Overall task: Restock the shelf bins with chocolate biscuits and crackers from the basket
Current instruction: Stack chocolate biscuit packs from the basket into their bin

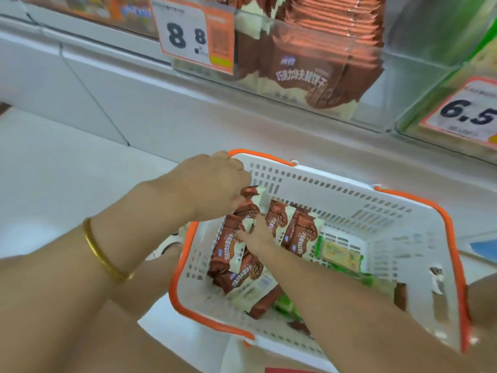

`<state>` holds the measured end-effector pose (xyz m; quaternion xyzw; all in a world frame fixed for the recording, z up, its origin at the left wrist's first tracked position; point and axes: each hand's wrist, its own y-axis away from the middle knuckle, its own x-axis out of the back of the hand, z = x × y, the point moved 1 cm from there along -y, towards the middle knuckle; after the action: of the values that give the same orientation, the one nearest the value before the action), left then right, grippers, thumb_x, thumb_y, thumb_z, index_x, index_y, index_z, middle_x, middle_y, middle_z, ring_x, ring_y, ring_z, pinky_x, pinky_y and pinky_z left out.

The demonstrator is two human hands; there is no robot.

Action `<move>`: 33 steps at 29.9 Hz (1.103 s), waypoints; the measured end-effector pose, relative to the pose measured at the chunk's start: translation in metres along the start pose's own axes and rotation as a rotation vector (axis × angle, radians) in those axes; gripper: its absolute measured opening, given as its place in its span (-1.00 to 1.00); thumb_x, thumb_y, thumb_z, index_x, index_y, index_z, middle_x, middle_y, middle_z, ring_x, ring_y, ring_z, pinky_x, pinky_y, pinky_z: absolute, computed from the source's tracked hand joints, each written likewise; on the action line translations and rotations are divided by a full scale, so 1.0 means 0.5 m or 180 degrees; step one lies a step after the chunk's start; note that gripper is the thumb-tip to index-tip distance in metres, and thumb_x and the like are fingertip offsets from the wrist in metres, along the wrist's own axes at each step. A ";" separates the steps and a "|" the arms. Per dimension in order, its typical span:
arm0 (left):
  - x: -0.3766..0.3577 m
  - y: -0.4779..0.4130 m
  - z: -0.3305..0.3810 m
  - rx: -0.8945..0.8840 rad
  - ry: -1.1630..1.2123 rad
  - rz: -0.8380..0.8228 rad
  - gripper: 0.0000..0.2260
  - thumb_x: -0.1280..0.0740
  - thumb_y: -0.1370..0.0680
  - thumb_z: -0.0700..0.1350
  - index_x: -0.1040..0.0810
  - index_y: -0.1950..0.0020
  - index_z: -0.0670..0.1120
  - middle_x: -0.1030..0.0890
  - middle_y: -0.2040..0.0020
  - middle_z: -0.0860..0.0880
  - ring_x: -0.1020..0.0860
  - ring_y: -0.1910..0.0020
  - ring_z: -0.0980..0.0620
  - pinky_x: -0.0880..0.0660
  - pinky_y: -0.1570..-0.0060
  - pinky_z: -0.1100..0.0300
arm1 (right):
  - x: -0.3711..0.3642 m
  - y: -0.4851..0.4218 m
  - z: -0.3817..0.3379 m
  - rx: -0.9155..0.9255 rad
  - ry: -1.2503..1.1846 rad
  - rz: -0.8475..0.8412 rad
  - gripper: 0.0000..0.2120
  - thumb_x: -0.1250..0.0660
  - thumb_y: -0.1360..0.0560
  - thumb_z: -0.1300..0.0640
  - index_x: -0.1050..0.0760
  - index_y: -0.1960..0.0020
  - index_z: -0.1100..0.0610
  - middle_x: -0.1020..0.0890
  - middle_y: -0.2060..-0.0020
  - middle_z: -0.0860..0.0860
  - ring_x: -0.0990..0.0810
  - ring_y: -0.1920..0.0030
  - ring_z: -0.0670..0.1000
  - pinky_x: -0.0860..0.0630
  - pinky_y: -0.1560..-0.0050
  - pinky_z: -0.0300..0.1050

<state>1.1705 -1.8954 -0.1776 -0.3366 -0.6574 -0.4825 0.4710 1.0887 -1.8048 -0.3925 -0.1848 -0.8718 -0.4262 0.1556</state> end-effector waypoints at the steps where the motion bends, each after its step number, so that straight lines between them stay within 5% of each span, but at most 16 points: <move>1: -0.004 -0.002 -0.002 0.0009 -0.0017 -0.0057 -0.63 -0.07 -0.62 0.06 -0.34 -0.40 0.00 -0.40 -0.34 0.00 -0.30 -0.33 -0.02 -0.38 -0.25 0.01 | -0.013 -0.006 -0.002 -0.0080 0.0092 0.0160 -0.28 -0.34 -0.53 0.02 -0.02 -0.54 0.11 -0.41 -0.37 0.15 -0.41 -0.33 0.20 -0.41 -0.27 0.03; 5: 0.001 -0.005 -0.003 0.0043 -0.0002 -0.0170 -0.63 -0.07 -0.63 0.07 -0.32 -0.41 0.00 -0.39 -0.34 -0.01 -0.32 -0.32 -0.03 -0.38 -0.25 0.01 | -0.039 -0.023 -0.009 -0.0111 0.0160 0.0505 -0.58 -0.36 -0.50 0.08 -0.32 -0.28 0.14 -0.58 -0.07 0.12 -0.56 -0.10 0.16 -0.52 -0.05 0.00; 10: 0.017 -0.009 -0.005 0.0353 -0.0019 -0.0115 -0.62 -0.08 -0.63 0.09 -0.32 -0.38 -0.04 -0.43 -0.28 -0.06 -0.41 -0.23 -0.08 -0.42 -0.15 0.02 | 0.048 0.031 -0.017 0.0073 -0.1778 0.0028 -0.73 -0.40 -0.48 0.26 -0.43 -0.13 0.20 -0.60 -0.03 0.16 -0.62 -0.02 0.13 -0.61 0.00 0.08; 14: 0.034 -0.014 0.015 0.0613 0.1158 -0.0370 -0.53 -0.19 -0.57 0.18 -0.32 -0.38 -0.05 -0.47 -0.27 -0.05 -0.47 -0.20 -0.04 -0.44 -0.15 0.08 | 0.187 0.153 -0.054 0.0855 -0.2967 -0.0422 -0.78 -0.35 -0.49 0.33 -0.44 -0.10 0.17 -0.58 0.02 0.22 -0.64 0.10 0.13 -0.61 0.02 0.14; 17: 0.058 -0.024 0.033 0.0410 0.2075 -0.0247 -0.69 -0.33 -0.53 0.08 -0.45 -0.17 -0.07 -0.57 -0.04 -0.01 -0.54 0.01 0.01 -0.45 0.16 0.32 | 0.261 0.235 -0.095 0.1349 -0.3358 -0.0499 -0.67 -0.36 -0.41 0.32 -0.40 -0.15 0.28 -0.63 0.01 0.26 -0.66 0.10 0.16 -0.62 0.11 0.03; 20: 0.110 -0.009 0.033 0.0161 0.2990 0.0094 -0.87 -0.38 -0.51 -0.03 -0.49 -0.01 0.02 -0.62 0.07 0.03 -0.61 0.08 0.09 -0.55 0.11 0.24 | 0.343 0.306 -0.137 0.1713 -0.2986 -0.0174 -0.62 -0.45 -0.28 0.28 -0.41 -0.04 0.24 -0.67 0.15 0.13 -0.67 0.19 0.09 -0.63 0.18 -0.04; 23: 0.190 0.018 0.023 -0.0142 0.3349 0.0419 -0.85 -0.37 -0.50 -0.07 -0.54 -0.07 0.03 -0.67 0.06 0.06 -0.63 0.11 0.17 -0.58 0.08 0.18 | 0.440 0.382 -0.205 0.2343 -0.1896 0.0404 -0.49 -0.54 -0.18 0.24 -0.49 -0.09 0.05 -0.62 0.19 0.03 -0.65 0.28 -0.02 -0.60 0.25 -0.11; 25: 0.241 0.023 0.011 -0.0241 0.3074 0.0849 -0.85 -0.39 -0.48 -0.09 -0.58 -0.04 -0.02 -0.67 0.11 0.06 -0.63 0.17 0.19 -0.57 0.15 0.21 | 0.489 0.422 -0.263 0.2810 -0.1071 0.0495 -0.42 -0.53 -0.19 0.27 -0.48 -0.16 -0.01 -0.60 0.23 -0.07 -0.62 0.29 -0.09 -0.58 0.27 -0.19; 28: 0.305 0.013 -0.010 -0.0137 0.2417 0.1838 -0.85 -0.44 -0.45 -0.10 -0.57 0.01 -0.03 -0.63 0.16 0.06 -0.57 0.19 0.19 -0.48 0.21 0.30 | 0.540 0.446 -0.356 0.3161 0.0470 0.1004 -0.50 -0.58 -0.24 0.23 -0.50 -0.10 -0.05 -0.57 0.09 -0.15 -0.58 0.11 -0.15 -0.55 0.04 -0.20; 33: 0.305 -0.022 -0.024 0.0259 0.1259 0.3452 -0.50 -0.32 -0.52 -0.13 -0.29 -0.43 -0.19 -0.42 -0.32 -0.17 -0.35 -0.32 -0.07 -0.23 -0.33 0.17 | 0.629 0.395 -0.459 0.2706 0.0628 0.2213 -0.65 -0.53 -0.34 0.21 -0.49 -0.07 0.12 -0.47 0.22 -0.12 -0.47 0.19 -0.11 -0.48 0.15 -0.20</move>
<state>1.1138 -1.9121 -0.0363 -0.5104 -0.3084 -0.2002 0.7773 0.9268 -1.8167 0.0129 -0.3417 -0.8359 0.0241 0.4289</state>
